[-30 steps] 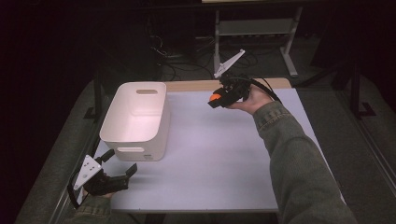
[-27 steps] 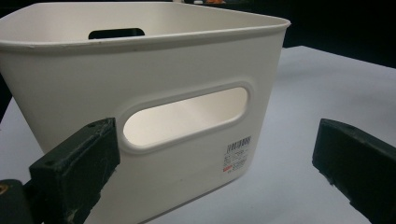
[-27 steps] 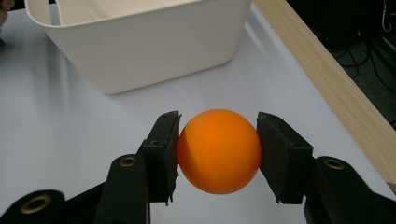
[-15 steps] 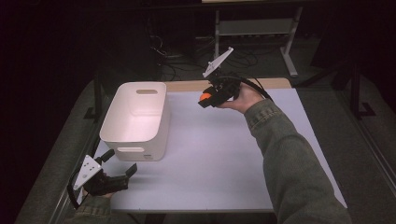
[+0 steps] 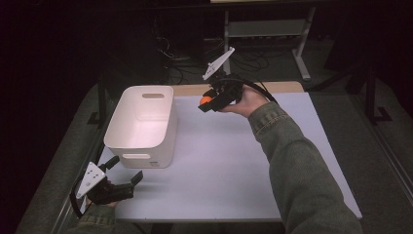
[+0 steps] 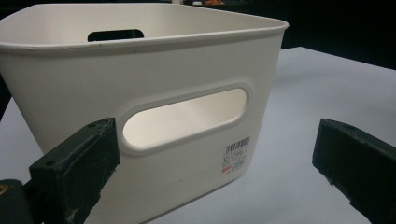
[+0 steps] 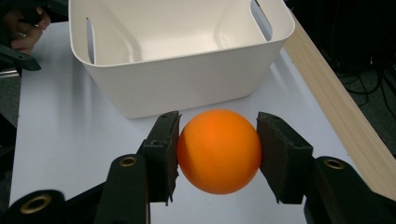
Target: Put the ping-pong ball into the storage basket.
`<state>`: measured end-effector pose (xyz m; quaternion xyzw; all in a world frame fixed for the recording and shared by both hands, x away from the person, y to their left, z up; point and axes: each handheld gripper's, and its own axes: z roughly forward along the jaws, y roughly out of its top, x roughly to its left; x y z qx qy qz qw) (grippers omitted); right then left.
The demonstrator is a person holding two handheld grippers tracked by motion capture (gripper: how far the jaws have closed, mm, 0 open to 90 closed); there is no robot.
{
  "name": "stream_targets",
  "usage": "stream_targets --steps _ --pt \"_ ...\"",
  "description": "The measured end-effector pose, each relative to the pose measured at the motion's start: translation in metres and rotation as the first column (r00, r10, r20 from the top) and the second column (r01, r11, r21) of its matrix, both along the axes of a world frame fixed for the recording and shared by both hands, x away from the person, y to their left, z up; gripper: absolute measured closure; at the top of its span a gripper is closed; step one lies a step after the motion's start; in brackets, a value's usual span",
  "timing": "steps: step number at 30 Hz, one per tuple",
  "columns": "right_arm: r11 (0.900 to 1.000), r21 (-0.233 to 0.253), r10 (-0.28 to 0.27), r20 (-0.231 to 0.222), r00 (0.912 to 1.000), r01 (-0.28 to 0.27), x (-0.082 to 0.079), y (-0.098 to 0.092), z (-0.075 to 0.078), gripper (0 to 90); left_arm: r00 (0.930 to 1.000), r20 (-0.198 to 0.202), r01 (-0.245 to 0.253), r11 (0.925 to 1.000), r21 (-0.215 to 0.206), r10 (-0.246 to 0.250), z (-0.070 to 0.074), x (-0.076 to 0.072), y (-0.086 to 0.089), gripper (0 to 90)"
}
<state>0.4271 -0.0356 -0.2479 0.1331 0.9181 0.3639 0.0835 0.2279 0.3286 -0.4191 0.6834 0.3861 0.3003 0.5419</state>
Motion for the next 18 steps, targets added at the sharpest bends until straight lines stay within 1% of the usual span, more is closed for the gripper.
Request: stream_targets --steps 13,18 --pt "1.000 0.007 0.027 -0.001 0.9996 -0.027 0.001 0.014 -0.002 49.7 1.0000 0.001 0.001 1.0000 -0.001 -0.001 0.000 0.000 0.000 0.2" --pt "0.999 0.014 0.035 -0.010 0.9993 -0.035 0.001 0.021 -0.005 49.7 1.0000 0.001 0.001 1.0000 -0.001 -0.001 0.000 0.000 0.000 0.1"
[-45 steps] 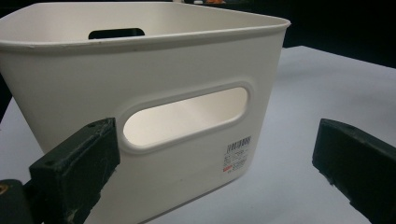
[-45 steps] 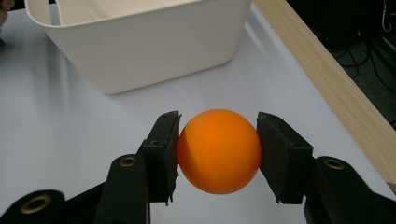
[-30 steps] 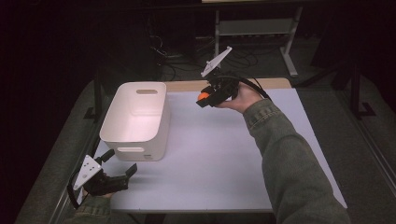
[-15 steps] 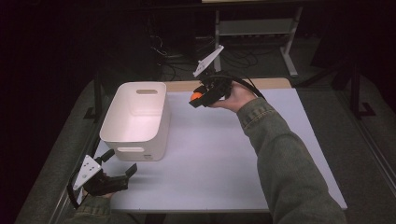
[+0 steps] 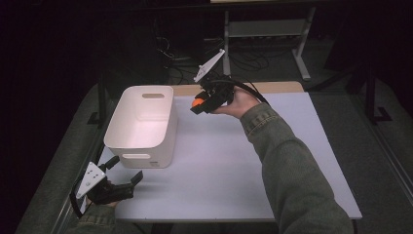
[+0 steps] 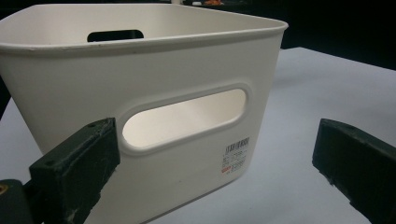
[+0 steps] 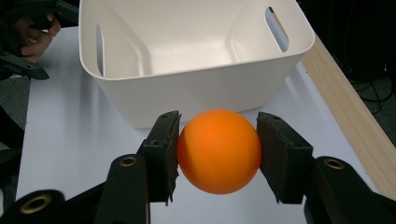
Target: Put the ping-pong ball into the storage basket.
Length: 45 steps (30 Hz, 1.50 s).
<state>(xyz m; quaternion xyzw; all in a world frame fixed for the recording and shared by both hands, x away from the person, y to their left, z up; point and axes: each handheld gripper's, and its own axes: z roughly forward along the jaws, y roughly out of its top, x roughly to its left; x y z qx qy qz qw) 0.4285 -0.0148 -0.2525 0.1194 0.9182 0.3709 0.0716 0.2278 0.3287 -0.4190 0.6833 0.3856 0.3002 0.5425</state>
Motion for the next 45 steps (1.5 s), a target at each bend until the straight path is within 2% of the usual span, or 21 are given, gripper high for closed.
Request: stream_targets --steps 13,21,39,45 --pt "0.999 0.040 0.031 0.004 0.9995 -0.032 0.002 0.017 -0.002 49.7 1.0000 0.000 0.001 1.0000 -0.002 -0.001 0.000 0.000 0.000 0.2" --pt "0.996 0.072 0.053 -0.010 0.9986 -0.052 0.003 0.027 -0.005 49.7 1.0000 -0.001 0.001 1.0000 -0.002 -0.001 0.000 0.000 0.000 0.2" --pt "0.990 0.103 0.101 -0.023 0.9946 -0.098 0.001 0.052 -0.012 49.7 1.0000 -0.002 0.001 1.0000 -0.003 -0.001 0.000 0.000 0.000 0.2" --pt "0.989 0.100 0.111 -0.036 0.9932 -0.107 0.000 0.061 -0.017 49.7 1.0000 -0.002 0.000 1.0000 -0.004 0.000 0.000 0.000 0.000 0.1"
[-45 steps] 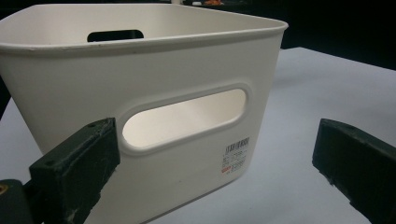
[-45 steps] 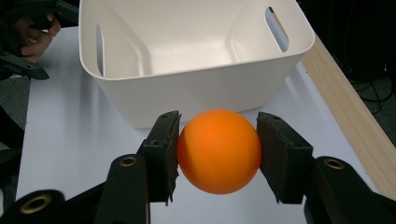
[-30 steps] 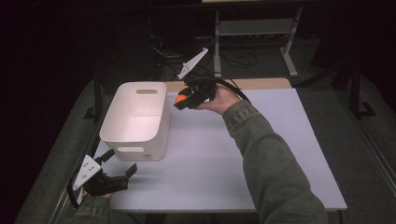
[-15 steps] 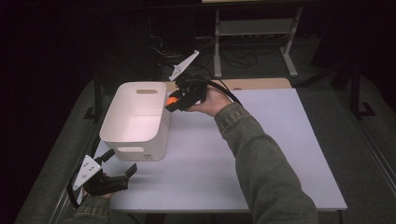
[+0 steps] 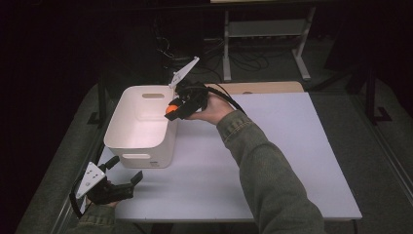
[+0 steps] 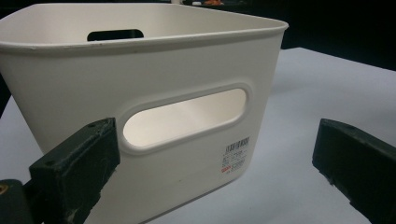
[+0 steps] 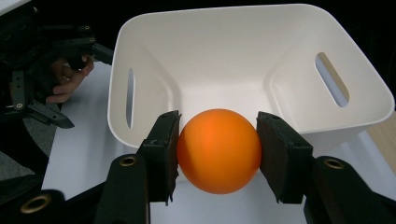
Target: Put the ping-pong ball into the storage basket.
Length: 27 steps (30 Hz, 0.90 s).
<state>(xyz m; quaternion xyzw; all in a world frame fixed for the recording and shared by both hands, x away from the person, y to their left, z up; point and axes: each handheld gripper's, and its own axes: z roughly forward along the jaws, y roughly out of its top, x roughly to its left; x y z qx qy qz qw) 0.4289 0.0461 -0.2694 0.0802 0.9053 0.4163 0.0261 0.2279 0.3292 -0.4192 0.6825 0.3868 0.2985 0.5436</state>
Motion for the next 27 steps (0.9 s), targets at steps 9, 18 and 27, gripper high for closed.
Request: stream_targets --steps 9,18,27 --pt "1.000 0.003 0.015 -0.007 0.9999 -0.015 0.002 0.011 -0.007 49.7 1.0000 -0.001 0.002 1.0000 -0.002 -0.002 0.000 0.000 0.000 0.1" --pt "1.000 0.014 0.021 -0.013 0.9997 -0.021 0.002 0.017 -0.011 49.7 1.0000 -0.001 0.002 1.0000 0.001 -0.002 0.000 0.000 0.000 0.2" --pt "0.999 0.032 0.029 -0.010 0.9995 -0.028 0.003 0.024 -0.012 49.7 1.0000 0.000 0.003 1.0000 0.001 -0.003 0.000 0.000 0.000 0.1"
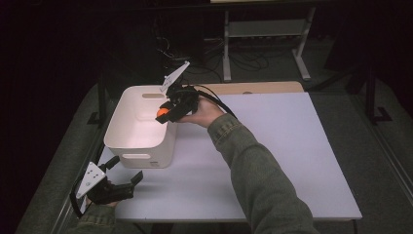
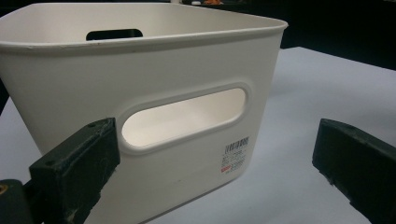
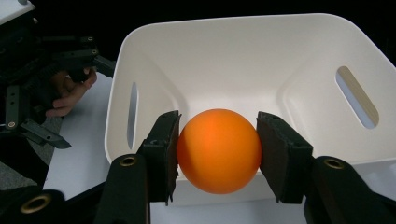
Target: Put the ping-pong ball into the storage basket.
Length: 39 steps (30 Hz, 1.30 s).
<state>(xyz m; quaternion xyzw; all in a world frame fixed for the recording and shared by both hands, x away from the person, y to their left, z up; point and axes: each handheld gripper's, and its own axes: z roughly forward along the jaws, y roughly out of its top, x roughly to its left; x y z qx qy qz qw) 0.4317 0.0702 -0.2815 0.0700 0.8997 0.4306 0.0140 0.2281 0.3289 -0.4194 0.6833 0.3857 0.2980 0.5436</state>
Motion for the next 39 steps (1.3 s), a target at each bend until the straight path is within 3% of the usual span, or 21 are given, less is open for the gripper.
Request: stream_targets --steps 27,30,39 --pt "0.999 0.027 0.028 -0.027 0.9993 -0.027 0.004 0.029 -0.014 49.0 1.0000 -0.004 0.002 1.0000 0.004 -0.002 0.000 0.000 0.000 0.2" --pt "1.000 0.031 0.001 -0.041 0.9991 0.000 0.007 0.031 -0.016 37.9 1.0000 -0.004 0.002 1.0000 0.002 -0.002 0.000 0.000 0.000 0.2" --pt "0.997 0.057 -0.046 -0.063 0.9969 0.050 0.012 0.012 -0.008 19.8 1.0000 -0.004 0.001 1.0000 0.005 -0.001 -0.001 0.000 0.000 0.1"
